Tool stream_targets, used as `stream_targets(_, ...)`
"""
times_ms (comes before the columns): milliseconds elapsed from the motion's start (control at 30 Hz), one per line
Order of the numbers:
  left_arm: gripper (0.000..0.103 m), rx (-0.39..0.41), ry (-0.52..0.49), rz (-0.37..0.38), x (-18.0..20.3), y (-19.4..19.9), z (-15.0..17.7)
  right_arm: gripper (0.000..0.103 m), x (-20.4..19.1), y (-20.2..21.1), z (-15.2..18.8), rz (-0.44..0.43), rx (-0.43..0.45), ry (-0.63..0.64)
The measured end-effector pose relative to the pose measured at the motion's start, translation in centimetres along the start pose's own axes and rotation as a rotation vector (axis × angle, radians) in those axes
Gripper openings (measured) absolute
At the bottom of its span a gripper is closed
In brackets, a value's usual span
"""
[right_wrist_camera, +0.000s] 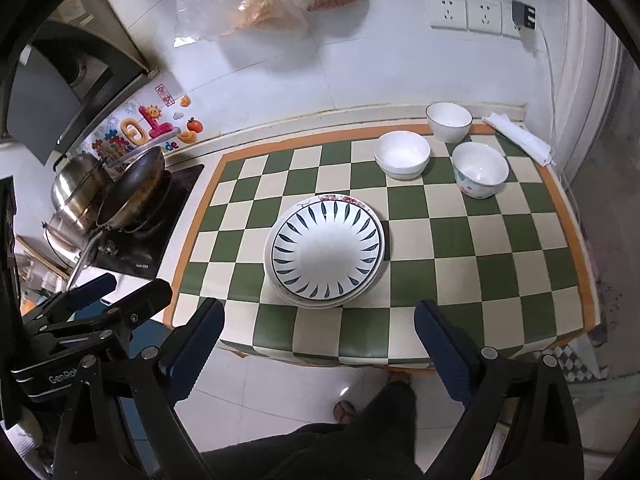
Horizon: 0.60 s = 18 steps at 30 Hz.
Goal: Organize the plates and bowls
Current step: 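Open both grippers and lift them away from the plate stack, then grasp the pink-rimmed bowl with the left gripper while the right gripper grasps a white bowl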
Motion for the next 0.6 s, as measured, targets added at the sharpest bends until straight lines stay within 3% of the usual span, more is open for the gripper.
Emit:
stream_targets(267,0.102,-0.005,-0.003,-0.019,3.5,-4.6,-6.2,0.098,7.3,-4.4,-6.8,-0.094,-0.028,-0.111)
stream_targets(367,0.102,-0.025,0.001,-0.002,5.6,-8.5,-10.4,0.098,11.2,-7.9,-10.9,-0.096,-0.059,-0.153)
stream_targets(533,0.100,-0.125,0.023,0.030,8.2,-16.2,-16.3,0.097,15.8,-14.0,-18.4,-0.107,-0.111,-0.160)
stream_targets(600,0.092,-0.172,0.036,0.040,8.9,-19.7,-18.5,0.094,17.2,-16.6,-21.4,-0.113,-0.135,-0.152)
Point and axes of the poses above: each gripper's, at about its wrist camera, not at the fingertips, and y roughly against the way its jaws point, x to its right, z to its underside, the point moved 6 cm from there along -y, roughly the way its jaws point, and after that the axes turned 5 degrees about -x, right-handed, at the moved point
